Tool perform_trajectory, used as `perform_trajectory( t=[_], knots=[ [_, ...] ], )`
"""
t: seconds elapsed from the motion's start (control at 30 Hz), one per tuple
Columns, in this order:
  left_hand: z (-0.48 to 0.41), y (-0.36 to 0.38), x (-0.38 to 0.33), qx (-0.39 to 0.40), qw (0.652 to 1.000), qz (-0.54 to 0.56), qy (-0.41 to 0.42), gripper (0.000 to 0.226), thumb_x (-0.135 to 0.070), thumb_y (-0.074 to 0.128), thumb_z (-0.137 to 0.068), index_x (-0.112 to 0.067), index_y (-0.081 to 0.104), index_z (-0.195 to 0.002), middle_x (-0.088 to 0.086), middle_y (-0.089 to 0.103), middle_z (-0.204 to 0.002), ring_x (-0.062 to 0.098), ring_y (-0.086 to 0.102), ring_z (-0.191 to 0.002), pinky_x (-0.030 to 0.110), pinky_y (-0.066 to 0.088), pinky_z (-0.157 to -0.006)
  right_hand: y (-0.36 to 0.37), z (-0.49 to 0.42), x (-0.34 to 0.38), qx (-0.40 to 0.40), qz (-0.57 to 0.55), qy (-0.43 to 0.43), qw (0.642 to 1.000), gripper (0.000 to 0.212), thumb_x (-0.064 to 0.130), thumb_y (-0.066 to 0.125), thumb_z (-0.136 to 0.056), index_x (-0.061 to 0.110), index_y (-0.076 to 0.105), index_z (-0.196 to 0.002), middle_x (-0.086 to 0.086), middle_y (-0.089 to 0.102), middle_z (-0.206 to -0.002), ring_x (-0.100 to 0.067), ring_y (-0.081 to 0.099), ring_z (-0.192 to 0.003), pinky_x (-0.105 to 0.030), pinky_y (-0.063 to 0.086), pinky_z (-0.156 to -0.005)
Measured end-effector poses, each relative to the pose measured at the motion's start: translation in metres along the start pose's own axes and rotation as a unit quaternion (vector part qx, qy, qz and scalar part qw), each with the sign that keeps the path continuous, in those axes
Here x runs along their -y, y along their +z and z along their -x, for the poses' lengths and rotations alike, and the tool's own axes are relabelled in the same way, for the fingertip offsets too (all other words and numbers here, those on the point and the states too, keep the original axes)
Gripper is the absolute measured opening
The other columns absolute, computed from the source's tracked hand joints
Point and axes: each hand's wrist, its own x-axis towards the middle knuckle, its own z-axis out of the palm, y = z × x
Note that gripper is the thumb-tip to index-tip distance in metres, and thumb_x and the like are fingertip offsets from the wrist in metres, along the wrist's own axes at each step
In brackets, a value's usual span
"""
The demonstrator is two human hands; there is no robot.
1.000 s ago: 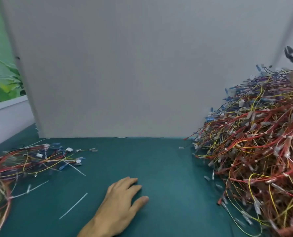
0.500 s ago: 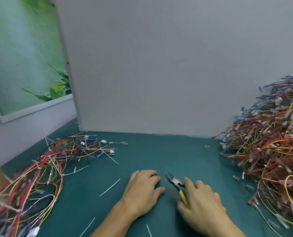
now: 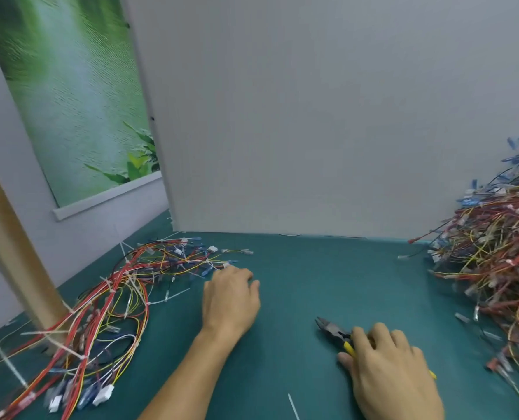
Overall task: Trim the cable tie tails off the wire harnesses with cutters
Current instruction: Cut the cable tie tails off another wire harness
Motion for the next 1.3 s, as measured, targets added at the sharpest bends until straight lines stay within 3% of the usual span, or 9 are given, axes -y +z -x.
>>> perform_trajectory(
  t=[0.1,0.33,0.5,0.63,0.8,1.03,1.17,1.23,1.3],
  knots=[
    [-0.015,-0.01,0.013,-0.038,0.999,-0.003,-0.034,0.026,-0.031,0.049,-0.094,-0.019,0.067,-0.109,0.004,0.062,-0.113,0.025,0.053,-0.107,0.036,0.042,-0.091,0.005,0.003,0.001,-0.048,-0.001,-0.007,0.999,0.043,0.042,0.041,-0.072,0.007,0.062,-0.06,-0.009,0.049,-0.059,-0.032,0.049,-0.047,-0.033,0.036,-0.044],
    [-0.069,-0.041,0.063,-0.087,0.987,-0.098,-0.093,0.03,-0.008,0.05,-0.086,-0.009,0.053,-0.115,0.014,0.054,-0.116,0.03,0.047,-0.107,0.041,0.04,-0.089,0.015,0.003,0.001,-0.112,0.005,-0.016,0.994,0.045,0.042,0.037,-0.073,0.007,0.063,-0.062,-0.01,0.051,-0.061,-0.033,0.05,-0.049,-0.036,0.039,-0.043],
    [-0.096,-0.052,0.101,0.012,0.972,-0.19,-0.14,0.034,-0.009,0.048,-0.088,-0.006,0.05,-0.122,0.017,0.057,-0.12,0.034,0.053,-0.108,0.043,0.043,-0.09,0.015,0.003,0.0,-0.12,0.015,-0.017,0.993,0.045,0.042,0.037,-0.072,0.008,0.064,-0.062,-0.009,0.052,-0.061,-0.032,0.051,-0.049,-0.037,0.04,-0.042],
    [-0.104,-0.064,0.117,0.149,0.951,-0.205,-0.178,0.006,-0.014,0.05,-0.089,-0.011,0.054,-0.086,0.005,0.06,-0.094,0.025,0.058,-0.087,0.038,0.05,-0.083,0.019,0.002,-0.001,-0.126,0.025,-0.02,0.992,0.046,0.042,0.037,-0.072,0.007,0.066,-0.064,-0.009,0.052,-0.061,-0.033,0.051,-0.05,-0.036,0.04,-0.043],
    [-0.112,-0.077,0.125,0.161,0.953,-0.202,-0.158,0.017,-0.012,0.056,-0.085,-0.015,0.06,-0.102,0.007,0.06,-0.101,0.027,0.056,-0.094,0.038,0.05,-0.085,0.021,0.002,-0.002,-0.139,0.029,-0.021,0.99,0.043,0.042,0.037,-0.073,0.01,0.063,-0.063,-0.008,0.051,-0.062,-0.031,0.05,-0.05,-0.036,0.039,-0.044],
    [-0.13,-0.125,0.119,0.036,0.984,-0.146,-0.096,0.019,-0.008,0.073,-0.077,-0.014,0.068,-0.095,0.011,0.067,-0.093,0.03,0.059,-0.081,0.033,0.046,-0.067,0.02,0.004,-0.002,-0.154,0.025,-0.021,0.988,0.041,0.042,0.037,-0.073,0.01,0.062,-0.063,-0.007,0.051,-0.062,-0.031,0.05,-0.051,-0.035,0.039,-0.045],
    [-0.125,-0.149,0.113,0.204,0.962,-0.156,-0.093,0.015,-0.012,0.08,-0.075,-0.009,0.073,-0.087,0.006,0.069,-0.07,0.021,0.061,-0.064,0.026,0.043,-0.06,0.019,0.004,-0.003,-0.153,0.029,-0.025,0.988,0.042,0.042,0.037,-0.073,0.01,0.063,-0.063,-0.007,0.051,-0.062,-0.03,0.051,-0.052,-0.037,0.04,-0.044],
    [-0.123,-0.155,0.118,0.126,0.969,-0.187,-0.1,0.006,-0.009,0.07,-0.083,-0.011,0.073,-0.088,0.008,0.066,-0.073,0.024,0.063,-0.063,0.027,0.048,-0.066,0.019,0.004,-0.003,-0.146,0.031,-0.024,0.988,0.04,0.043,0.04,-0.073,0.011,0.063,-0.064,-0.006,0.051,-0.062,-0.03,0.051,-0.052,-0.037,0.04,-0.044],
    [-0.125,-0.165,0.12,-0.109,0.97,-0.211,-0.053,0.013,-0.003,0.06,-0.084,-0.009,0.07,-0.085,0.019,0.064,-0.076,0.036,0.064,-0.066,0.037,0.05,-0.071,0.019,0.004,-0.003,-0.145,0.035,-0.018,0.989,0.038,0.043,0.045,-0.073,0.011,0.063,-0.064,-0.006,0.051,-0.062,-0.029,0.051,-0.052,-0.037,0.04,-0.044]
  ],
)
